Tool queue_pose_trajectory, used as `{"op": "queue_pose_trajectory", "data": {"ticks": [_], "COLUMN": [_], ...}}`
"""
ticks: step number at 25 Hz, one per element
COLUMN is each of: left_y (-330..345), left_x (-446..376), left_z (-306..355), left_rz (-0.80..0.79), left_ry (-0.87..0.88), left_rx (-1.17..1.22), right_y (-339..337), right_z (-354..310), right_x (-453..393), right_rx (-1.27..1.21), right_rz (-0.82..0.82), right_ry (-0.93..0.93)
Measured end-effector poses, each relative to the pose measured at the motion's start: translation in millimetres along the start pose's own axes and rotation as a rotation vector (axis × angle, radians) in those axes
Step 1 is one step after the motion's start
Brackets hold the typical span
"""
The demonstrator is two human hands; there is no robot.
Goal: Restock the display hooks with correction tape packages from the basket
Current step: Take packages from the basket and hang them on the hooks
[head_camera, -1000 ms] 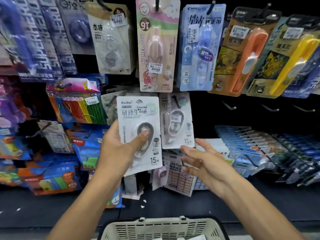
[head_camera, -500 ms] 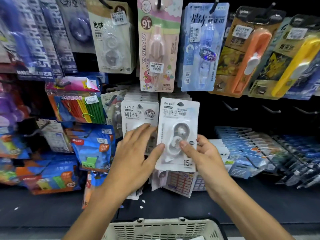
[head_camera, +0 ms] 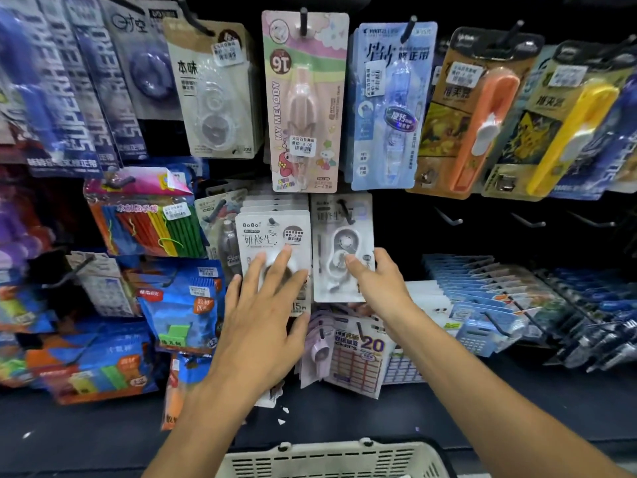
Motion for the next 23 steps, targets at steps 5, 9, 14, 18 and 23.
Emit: {"op": "queue_pose_trajectory", "data": {"ticks": [5,9,14,18,23], "left_y": [0.5,2.9,1.7,39.6,161.0], "left_x": [-2.6,-1.4,23.6,64.0,182.2], "left_z": [-0.6,-1.7,-2.6,8.9,-37.5], "left_rz": [0.02,-0.011,0.047,0.039,-0.961], "left_ry": [0.016,0.054,0.069,0.16,0.076], "left_rx": [0.004,0.04,0.01,-0.01,-0.124], "right_y": [10.6,19.0,11.0,5.5,25.8], "right_z": [9.1,18.2,70.3,155.3,265.8], "right_x": [-54.5,-73.8,-12.7,88.4,198.5], "right_rx": [0.104,0.102,0.075,0.102,1.036], "right_rz": [0.059,0.064,0.122,0.081,-0.86], "right_ry": [0.026,0.058,0.056,-0.024,-0.085]}}
Point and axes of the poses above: each hand's wrist, its own x-axis away from the middle knuckle, its own y-axis out of the palm, z = x × y, the point moved 4 cm from there along -x, towards the middle knuckle, and after that the axes turned 6 degrees about -y, right-handed, at the moved point
